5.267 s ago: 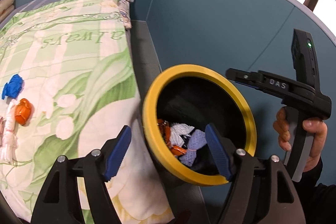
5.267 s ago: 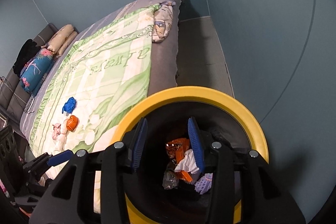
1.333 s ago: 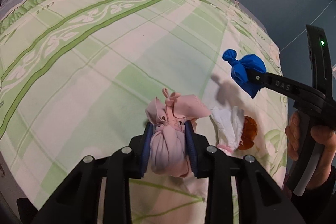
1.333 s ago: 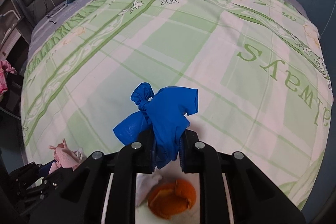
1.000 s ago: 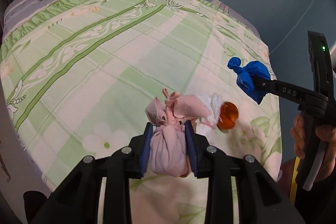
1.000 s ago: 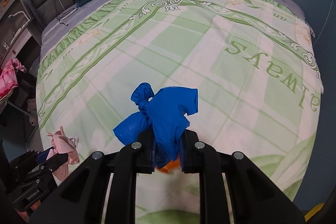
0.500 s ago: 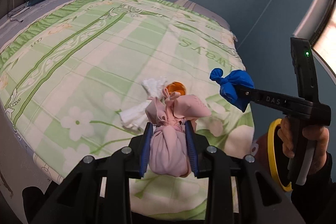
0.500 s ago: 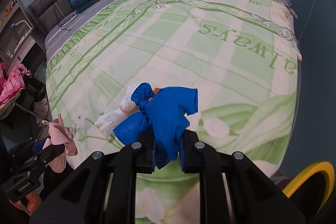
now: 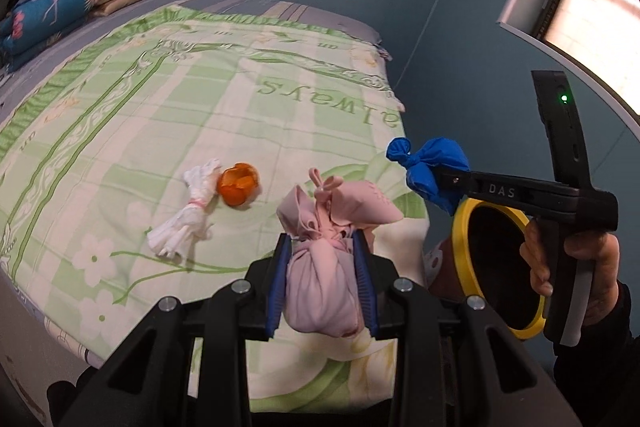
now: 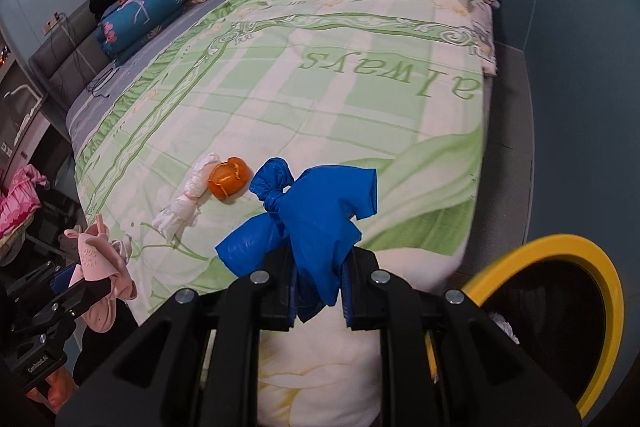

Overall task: Collect trash
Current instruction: 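Lift and carry the pink bundle and blue cloth in both tools over the bin, then open both tools over the bin, dropping the pink bundle and blue cloth, then move both tools back to the white tissue and orange peel, then grasp the white tissue bundle with the left tool while the right tool grasps the orange peel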

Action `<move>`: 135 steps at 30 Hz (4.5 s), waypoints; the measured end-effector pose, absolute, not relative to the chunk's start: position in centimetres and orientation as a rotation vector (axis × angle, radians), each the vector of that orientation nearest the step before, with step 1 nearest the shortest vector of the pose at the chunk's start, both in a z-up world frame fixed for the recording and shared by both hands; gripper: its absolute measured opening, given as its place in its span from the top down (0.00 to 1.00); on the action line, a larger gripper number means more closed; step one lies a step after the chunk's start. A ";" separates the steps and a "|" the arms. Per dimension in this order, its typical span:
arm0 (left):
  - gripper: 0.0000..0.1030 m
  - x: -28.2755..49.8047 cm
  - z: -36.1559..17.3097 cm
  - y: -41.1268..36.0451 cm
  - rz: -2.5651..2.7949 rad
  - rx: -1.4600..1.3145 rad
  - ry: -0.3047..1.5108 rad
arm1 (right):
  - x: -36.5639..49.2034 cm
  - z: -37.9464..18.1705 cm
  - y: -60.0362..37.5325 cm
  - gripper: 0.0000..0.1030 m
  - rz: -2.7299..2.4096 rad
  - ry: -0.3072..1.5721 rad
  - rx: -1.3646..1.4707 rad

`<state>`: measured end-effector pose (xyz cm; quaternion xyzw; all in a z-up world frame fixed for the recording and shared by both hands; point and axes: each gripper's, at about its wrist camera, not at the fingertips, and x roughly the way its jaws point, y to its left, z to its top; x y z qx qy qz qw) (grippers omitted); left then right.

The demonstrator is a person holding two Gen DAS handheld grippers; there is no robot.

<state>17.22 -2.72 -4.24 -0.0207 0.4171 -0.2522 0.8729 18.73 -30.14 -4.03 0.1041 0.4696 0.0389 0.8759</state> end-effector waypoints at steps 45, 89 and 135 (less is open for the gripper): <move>0.70 13.2 -8.0 -26.2 -0.897 0.210 0.960 | 4.9 -7.4 -49.3 0.83 -0.313 0.901 0.530; 0.29 24.0 -8.2 -1.0 -0.338 0.022 0.905 | 22.6 -2.1 -28.2 0.45 0.189 0.955 0.170; 0.81 32.0 -18.6 3.0 -0.287 -0.011 1.144 | 38.3 -17.0 -15.0 0.86 0.257 1.319 -0.042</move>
